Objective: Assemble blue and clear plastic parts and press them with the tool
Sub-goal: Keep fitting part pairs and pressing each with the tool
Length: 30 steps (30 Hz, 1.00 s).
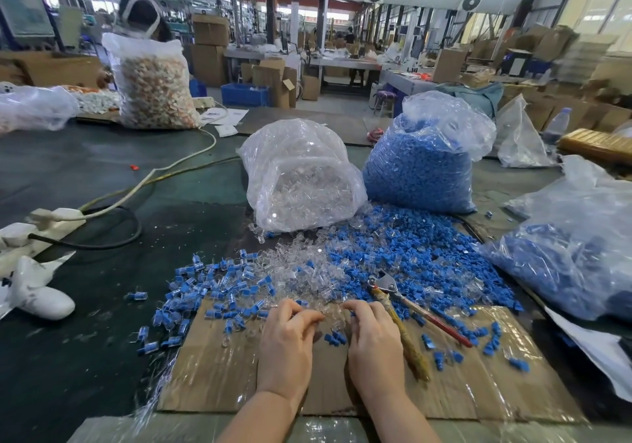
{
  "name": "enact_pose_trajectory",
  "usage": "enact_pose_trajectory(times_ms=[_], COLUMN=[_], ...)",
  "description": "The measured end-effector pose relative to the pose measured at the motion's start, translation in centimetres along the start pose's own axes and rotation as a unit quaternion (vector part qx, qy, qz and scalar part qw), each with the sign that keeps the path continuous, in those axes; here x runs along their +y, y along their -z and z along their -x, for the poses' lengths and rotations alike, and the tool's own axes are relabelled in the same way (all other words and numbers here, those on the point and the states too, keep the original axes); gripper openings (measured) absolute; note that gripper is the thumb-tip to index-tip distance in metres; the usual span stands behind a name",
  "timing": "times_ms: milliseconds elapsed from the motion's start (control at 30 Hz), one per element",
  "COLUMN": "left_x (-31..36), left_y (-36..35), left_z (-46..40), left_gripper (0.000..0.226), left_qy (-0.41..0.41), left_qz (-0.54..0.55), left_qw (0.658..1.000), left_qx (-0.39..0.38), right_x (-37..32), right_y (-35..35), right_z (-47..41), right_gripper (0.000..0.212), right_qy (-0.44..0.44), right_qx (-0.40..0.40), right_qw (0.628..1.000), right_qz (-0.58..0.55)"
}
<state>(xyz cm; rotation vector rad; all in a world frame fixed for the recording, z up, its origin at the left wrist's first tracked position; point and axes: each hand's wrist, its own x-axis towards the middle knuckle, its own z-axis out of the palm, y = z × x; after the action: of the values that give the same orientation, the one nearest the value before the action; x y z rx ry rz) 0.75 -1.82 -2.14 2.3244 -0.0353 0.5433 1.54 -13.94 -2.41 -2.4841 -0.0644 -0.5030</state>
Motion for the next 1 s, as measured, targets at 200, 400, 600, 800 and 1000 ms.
enact_pose_trajectory(times_ms=[200, 400, 600, 800, 1000], left_x=[0.0, -0.1, -0.1, -0.1, 0.1], left_y=[0.1, 0.2, 0.3, 0.3, 0.5], left_z=[0.1, -0.1, -0.1, -0.2, -0.6], left_gripper=[0.017, 0.018, 0.016, 0.027, 0.021], left_qy=[0.013, 0.026, 0.033, 0.074, 0.138], left_qz=[0.035, 0.049, 0.071, 0.105, 0.163], left_qw=[0.999, 0.998, 0.997, 0.991, 0.976], left_qx=[-0.015, -0.024, -0.027, -0.024, -0.034], right_x=[-0.7, -1.1, -0.7, -0.5, -0.2], right_y=[0.9, 0.9, 0.1, 0.2, 0.5], right_z=[0.7, 0.9, 0.4, 0.4, 0.2], right_gripper=[0.017, 0.014, 0.012, 0.013, 0.008], right_qy=[0.116, 0.163, 0.096, 0.083, 0.061], right_qx=[0.015, -0.053, -0.025, -0.002, 0.002], right_qw=[0.990, 0.985, 0.995, 0.997, 0.996], right_qz=[-0.078, -0.009, 0.008, -0.004, -0.068])
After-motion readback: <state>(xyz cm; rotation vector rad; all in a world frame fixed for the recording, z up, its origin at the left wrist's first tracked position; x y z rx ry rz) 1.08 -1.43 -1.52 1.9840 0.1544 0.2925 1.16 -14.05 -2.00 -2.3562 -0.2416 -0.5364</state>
